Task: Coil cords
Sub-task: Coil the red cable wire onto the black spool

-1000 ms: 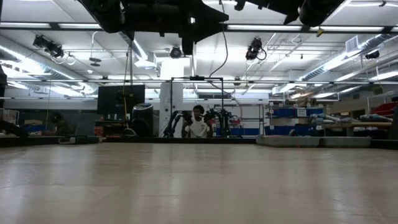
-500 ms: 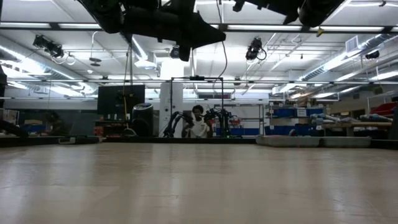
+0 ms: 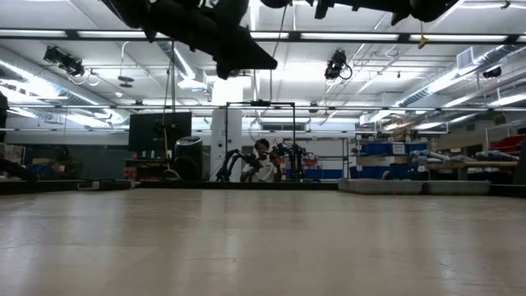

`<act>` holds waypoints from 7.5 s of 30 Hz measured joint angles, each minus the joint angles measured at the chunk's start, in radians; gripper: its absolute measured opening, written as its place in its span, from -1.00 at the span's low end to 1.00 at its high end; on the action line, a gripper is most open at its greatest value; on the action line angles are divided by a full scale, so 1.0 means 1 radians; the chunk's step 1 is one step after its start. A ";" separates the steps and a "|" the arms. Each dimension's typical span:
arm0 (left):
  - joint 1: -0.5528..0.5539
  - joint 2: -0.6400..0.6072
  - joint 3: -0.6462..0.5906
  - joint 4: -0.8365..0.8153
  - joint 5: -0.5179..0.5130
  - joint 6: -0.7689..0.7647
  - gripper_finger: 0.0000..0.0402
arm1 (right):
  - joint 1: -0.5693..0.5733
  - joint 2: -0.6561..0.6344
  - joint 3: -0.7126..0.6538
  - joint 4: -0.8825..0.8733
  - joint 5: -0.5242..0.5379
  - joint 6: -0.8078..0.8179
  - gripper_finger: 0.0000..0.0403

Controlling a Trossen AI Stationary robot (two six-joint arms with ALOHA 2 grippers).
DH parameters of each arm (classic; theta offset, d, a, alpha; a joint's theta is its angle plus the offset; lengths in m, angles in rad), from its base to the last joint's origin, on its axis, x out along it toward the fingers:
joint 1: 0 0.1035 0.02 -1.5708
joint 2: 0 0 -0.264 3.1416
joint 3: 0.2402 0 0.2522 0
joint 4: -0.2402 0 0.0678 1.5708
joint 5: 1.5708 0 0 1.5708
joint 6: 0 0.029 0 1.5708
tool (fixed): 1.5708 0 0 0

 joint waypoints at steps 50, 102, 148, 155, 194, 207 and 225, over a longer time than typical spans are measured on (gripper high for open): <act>-0.018 0.005 0.046 0.101 0.057 -0.218 -0.94 | -0.054 -0.009 -0.075 -0.248 0.212 -0.232 -0.99; -0.052 0.158 0.130 0.093 -0.069 -0.206 -0.81 | 0.020 0.047 -0.073 -0.037 0.344 -0.173 -0.99; -0.080 0.153 0.129 0.010 0.143 -0.267 -0.78 | 0.018 -0.077 -0.237 0.191 0.304 -0.114 -0.98; -0.084 0.154 0.129 0.071 0.105 -0.270 -0.68 | 0.021 -0.077 -0.237 0.218 0.303 -0.111 -0.98; -0.080 0.317 0.129 0.242 0.049 -0.270 -0.99 | 0.059 -0.076 -0.237 0.242 0.330 -0.141 -0.98; -0.034 0.316 0.131 0.385 -0.150 -0.138 -1.00 | 0.065 -0.075 -0.237 0.269 0.339 -0.039 -0.99; -0.004 0.316 0.132 0.211 -0.226 -0.060 -1.00 | 0.131 -0.105 -0.236 0.235 0.381 -0.097 -0.99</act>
